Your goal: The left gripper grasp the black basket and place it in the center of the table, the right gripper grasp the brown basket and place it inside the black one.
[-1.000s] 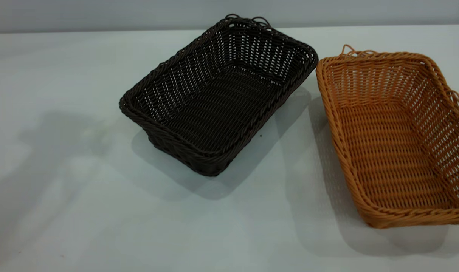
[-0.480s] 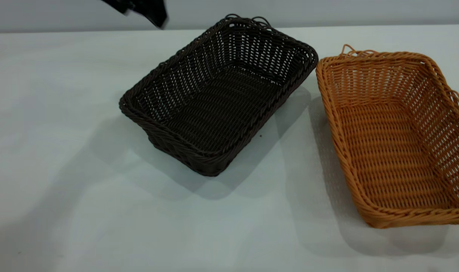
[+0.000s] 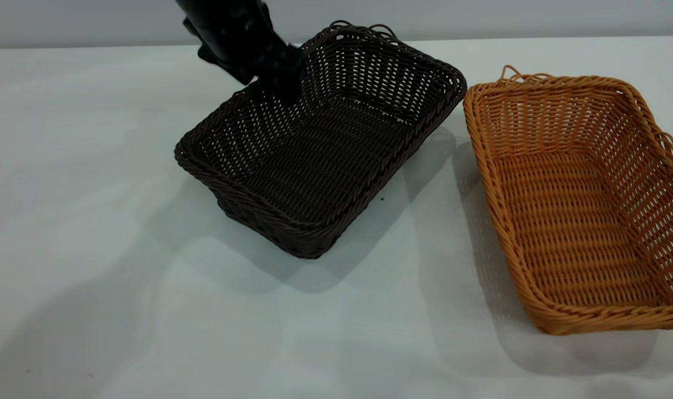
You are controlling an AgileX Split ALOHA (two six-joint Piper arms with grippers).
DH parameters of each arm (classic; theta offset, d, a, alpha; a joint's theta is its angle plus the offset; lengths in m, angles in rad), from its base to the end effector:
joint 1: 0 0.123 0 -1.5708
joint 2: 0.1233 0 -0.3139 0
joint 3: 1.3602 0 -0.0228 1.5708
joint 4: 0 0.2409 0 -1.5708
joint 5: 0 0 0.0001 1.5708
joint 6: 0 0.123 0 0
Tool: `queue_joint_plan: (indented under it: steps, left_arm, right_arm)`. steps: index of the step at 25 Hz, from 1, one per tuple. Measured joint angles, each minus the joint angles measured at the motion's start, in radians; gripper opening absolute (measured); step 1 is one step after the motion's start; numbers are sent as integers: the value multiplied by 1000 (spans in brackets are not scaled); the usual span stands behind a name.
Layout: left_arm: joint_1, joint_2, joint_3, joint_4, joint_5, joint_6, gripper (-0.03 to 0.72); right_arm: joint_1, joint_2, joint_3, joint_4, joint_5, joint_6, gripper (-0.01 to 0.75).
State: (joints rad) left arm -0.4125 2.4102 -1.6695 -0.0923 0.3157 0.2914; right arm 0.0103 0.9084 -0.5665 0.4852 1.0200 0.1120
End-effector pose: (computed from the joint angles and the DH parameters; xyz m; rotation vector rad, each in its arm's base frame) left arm 0.4863 -0.2167 0.0727 0.7816 2.4192 -0.1186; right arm 0.1161 0.0501 0.2478 0.4151 2.7729 0.6666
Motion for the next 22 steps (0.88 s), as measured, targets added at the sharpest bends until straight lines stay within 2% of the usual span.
queue_joint_plan:
  steps: [2,4,6,9,10,14,22]
  left_arm:
    - [0,19,-1,0,-2,0,545]
    - [0,35,-3,0,-14,1,483]
    - [0,47,-4,0,-18,1,363]
    - [4,49,-4,-1,-17,22,127]
    - [7,44,-4,-10,-16,30,81]
    - [34,-2,-15,-18,33,58,78]
    - [160,-152,-17,7,71,74,76]
  right_arm:
    - [0,55,-1,39,-1,-8,594]
    - [0,110,-2,72,-2,-12,594]
    - [0,173,-4,101,-6,-13,594]
    - [0,266,-4,137,-18,-14,594]
    - [0,300,-5,153,-28,-15,594]
    - [0,432,-5,228,-80,-15,594]
    - [0,684,-11,388,-162,-13,594]
